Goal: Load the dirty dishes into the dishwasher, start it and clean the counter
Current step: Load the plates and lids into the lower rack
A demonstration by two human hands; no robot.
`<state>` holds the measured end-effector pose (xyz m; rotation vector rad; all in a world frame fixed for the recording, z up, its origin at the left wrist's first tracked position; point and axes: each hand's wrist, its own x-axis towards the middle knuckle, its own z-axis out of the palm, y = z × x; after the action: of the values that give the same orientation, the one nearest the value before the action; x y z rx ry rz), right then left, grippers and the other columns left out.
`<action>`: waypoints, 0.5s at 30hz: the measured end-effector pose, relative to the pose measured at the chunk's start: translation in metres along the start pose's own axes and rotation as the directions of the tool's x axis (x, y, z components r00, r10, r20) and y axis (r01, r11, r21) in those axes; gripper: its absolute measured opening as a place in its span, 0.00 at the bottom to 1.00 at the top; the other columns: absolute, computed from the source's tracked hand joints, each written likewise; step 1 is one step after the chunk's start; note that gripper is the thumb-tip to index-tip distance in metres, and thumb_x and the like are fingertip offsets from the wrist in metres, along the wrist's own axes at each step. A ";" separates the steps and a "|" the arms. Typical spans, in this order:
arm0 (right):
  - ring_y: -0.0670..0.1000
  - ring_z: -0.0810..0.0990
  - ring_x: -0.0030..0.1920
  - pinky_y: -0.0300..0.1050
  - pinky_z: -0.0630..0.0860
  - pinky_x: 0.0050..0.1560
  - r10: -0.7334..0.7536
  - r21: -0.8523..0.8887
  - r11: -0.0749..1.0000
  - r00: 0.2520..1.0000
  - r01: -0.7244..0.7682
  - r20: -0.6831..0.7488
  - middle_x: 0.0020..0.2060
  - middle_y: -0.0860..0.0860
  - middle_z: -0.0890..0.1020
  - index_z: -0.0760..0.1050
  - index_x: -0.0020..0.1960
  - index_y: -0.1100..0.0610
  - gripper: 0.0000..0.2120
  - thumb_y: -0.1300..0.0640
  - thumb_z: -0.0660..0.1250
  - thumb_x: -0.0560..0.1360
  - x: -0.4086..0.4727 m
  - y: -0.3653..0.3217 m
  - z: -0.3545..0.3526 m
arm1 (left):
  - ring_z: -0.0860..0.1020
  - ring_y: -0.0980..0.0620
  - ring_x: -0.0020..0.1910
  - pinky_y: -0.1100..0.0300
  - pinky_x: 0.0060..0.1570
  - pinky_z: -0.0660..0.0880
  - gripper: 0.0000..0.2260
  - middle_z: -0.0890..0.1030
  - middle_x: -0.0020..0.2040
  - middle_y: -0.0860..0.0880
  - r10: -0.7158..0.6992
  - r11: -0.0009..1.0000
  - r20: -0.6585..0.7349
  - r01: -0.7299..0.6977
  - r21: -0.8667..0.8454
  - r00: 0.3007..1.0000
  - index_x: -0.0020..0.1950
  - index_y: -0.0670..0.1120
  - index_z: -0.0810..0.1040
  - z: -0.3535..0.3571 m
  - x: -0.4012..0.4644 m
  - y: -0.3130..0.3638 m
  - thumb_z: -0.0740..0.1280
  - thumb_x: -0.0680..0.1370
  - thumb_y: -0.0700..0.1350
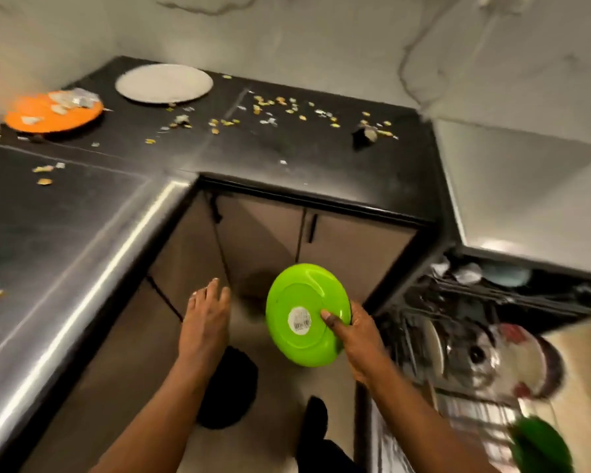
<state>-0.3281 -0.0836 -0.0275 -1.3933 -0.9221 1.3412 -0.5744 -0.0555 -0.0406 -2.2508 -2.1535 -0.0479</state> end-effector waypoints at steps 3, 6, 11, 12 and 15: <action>0.45 0.84 0.45 0.36 0.77 0.43 0.049 -0.117 0.991 0.992 -0.063 -0.119 0.45 0.49 0.86 0.78 0.54 0.54 0.12 0.65 0.71 0.73 -0.036 0.038 -0.061 | 0.74 0.41 0.61 0.49 0.61 0.72 0.22 0.70 0.68 0.39 0.114 0.993 0.123 -0.114 -0.005 0.986 0.64 0.42 0.74 0.017 -0.021 0.053 0.71 0.70 0.35; 0.47 0.83 0.48 0.40 0.77 0.49 0.086 -0.209 0.968 0.966 -0.139 -0.242 0.47 0.49 0.85 0.78 0.55 0.53 0.12 0.64 0.72 0.73 -0.066 0.076 -0.116 | 0.70 0.43 0.65 0.53 0.65 0.68 0.18 0.67 0.70 0.43 0.211 0.976 0.261 -0.216 -0.011 0.942 0.67 0.45 0.70 0.043 -0.035 0.102 0.63 0.77 0.38; 0.48 0.82 0.47 0.44 0.75 0.47 0.127 -0.312 0.907 0.889 -0.283 -0.440 0.46 0.48 0.83 0.77 0.56 0.49 0.13 0.54 0.73 0.73 -0.103 0.126 -0.191 | 0.77 0.40 0.53 0.48 0.52 0.75 0.14 0.76 0.57 0.41 0.293 0.950 0.458 -0.308 -0.044 0.839 0.56 0.42 0.76 0.100 -0.062 0.175 0.69 0.72 0.38; 0.49 0.81 0.45 0.45 0.75 0.45 0.115 -0.348 0.890 0.883 -0.296 -0.455 0.44 0.47 0.83 0.76 0.55 0.48 0.12 0.54 0.73 0.74 -0.107 0.134 -0.203 | 0.76 0.41 0.54 0.49 0.52 0.74 0.14 0.76 0.57 0.42 0.298 0.947 0.494 -0.320 -0.043 0.817 0.57 0.43 0.75 0.111 -0.068 0.190 0.67 0.72 0.38; 0.49 0.79 0.40 0.43 0.74 0.39 0.092 -0.448 0.828 0.870 -0.337 -0.485 0.38 0.44 0.80 0.74 0.55 0.49 0.10 0.53 0.71 0.75 -0.116 0.172 -0.240 | 0.72 0.44 0.61 0.53 0.59 0.69 0.17 0.70 0.64 0.44 0.323 0.928 0.624 -0.369 -0.059 0.712 0.67 0.44 0.67 0.164 -0.086 0.246 0.61 0.78 0.39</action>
<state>-0.1196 -0.2700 -0.1773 -2.1831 -0.8540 0.8798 -0.3321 -0.1455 -0.2070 -2.8739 -1.8230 0.8993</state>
